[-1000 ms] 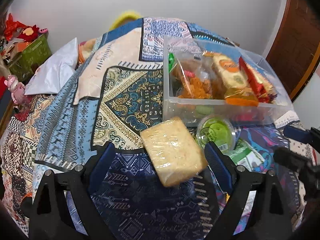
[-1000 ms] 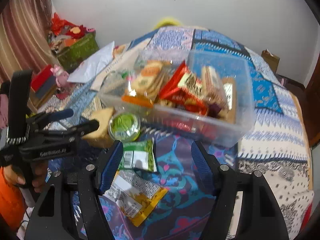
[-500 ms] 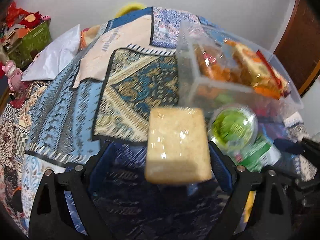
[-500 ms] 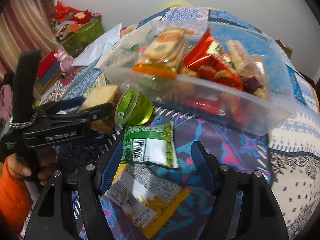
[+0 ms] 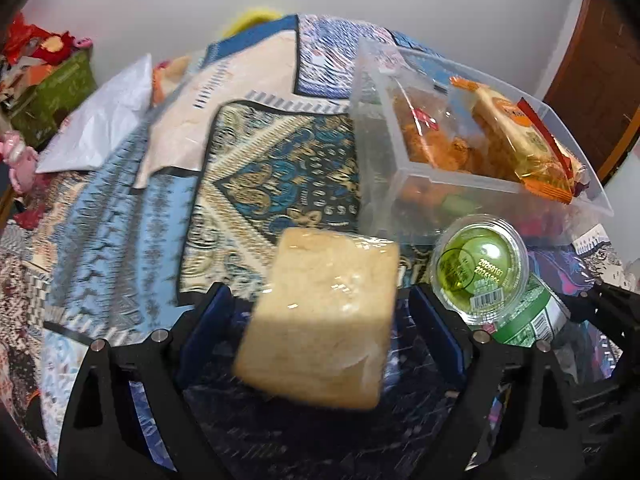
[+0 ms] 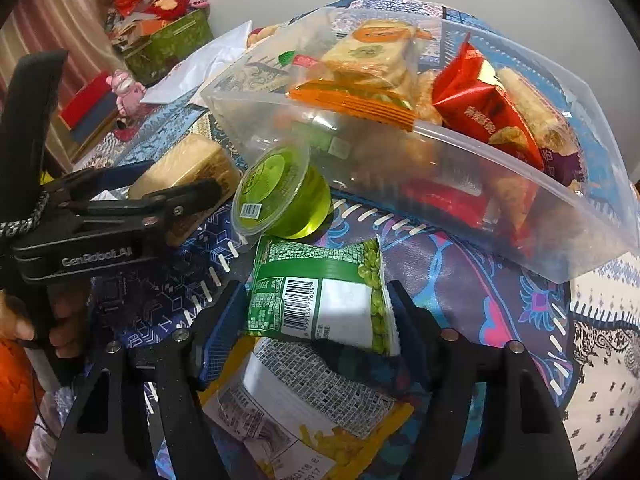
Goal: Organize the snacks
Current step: 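Grasp the square bread loaf with the left gripper while the right grasps the green snack bag, then lower the bread and green bag into the clear box and open both grippers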
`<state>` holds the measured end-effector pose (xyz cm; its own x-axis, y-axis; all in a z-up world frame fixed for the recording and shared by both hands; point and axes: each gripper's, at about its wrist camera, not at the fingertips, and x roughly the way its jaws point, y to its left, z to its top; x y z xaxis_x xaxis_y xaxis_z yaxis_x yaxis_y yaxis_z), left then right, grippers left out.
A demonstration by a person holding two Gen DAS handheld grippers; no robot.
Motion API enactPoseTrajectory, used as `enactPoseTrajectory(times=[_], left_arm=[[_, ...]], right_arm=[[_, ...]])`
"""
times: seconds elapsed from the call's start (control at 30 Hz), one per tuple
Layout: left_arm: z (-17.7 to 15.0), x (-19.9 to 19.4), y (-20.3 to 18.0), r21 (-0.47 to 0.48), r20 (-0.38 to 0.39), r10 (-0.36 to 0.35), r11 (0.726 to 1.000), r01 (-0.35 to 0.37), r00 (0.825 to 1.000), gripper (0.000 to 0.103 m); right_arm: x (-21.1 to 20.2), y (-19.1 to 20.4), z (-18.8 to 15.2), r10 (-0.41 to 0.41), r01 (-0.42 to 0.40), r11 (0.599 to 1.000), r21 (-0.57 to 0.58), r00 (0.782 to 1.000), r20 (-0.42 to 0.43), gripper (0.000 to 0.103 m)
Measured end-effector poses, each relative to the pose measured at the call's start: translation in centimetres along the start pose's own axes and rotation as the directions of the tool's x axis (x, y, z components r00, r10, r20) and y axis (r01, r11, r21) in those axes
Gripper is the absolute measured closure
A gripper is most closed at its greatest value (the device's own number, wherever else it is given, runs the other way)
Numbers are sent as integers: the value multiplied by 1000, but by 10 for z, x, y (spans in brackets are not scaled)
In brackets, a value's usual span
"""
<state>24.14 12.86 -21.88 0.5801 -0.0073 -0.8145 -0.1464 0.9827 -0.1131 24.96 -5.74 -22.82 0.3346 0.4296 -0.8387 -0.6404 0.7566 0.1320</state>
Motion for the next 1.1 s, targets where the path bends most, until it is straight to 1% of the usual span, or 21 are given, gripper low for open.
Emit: enactPoseTrajectory(times=[0.03,0.07,0.13,0.17,0.2,0.33,0.47,0.63,0.83,0.97,1.1], left_arm=[[0,4,-1,-5,-14,-3,1000,3,1000,26],[0,7,-1,-6,-28,0,1000,0,1000,37],[-2,7,-2,-4,-22,5,1000,-5,1000,41],[-3,5,-3,-2,-17,-2,1000,2,1000,46],[-4,3,-4,0,-14,-7,1000,7,1000,47],[-12,-8,-5,3,-10,5,1000,-5,1000,48],[-18,-20,-5,-2,-1,4,1000,-4,1000,48],[-17,-46,-10,-3,41,-1,1000,2,999,48],[0,-77,-19,11,116,-18,1000,17,993,48],[18,-93,-28,25,171,-35,999,31,985,48],[35,-101,-38,25,203,-63,998,59,977,48]], right_arm=[[-2,-1,-1,1,-1,1000,4,1000,4,42],[-3,-2,-1,2,-2,1000,8,1000,7,45],[-4,-3,-2,10,-10,1000,17,1000,10,51],[-6,-5,-3,13,-13,1000,20,1000,12,53],[-8,-6,-4,16,-17,1000,25,1000,15,54],[-15,-11,-10,20,-21,999,35,999,27,58],[-26,-14,-16,22,-24,999,44,999,44,58],[-45,-24,-18,14,-19,998,66,997,79,59],[-74,-36,-13,-2,-14,994,104,988,154,59],[-90,-42,-3,-20,-6,993,121,977,211,59],[-105,-51,10,-38,1,990,138,963,265,59]])
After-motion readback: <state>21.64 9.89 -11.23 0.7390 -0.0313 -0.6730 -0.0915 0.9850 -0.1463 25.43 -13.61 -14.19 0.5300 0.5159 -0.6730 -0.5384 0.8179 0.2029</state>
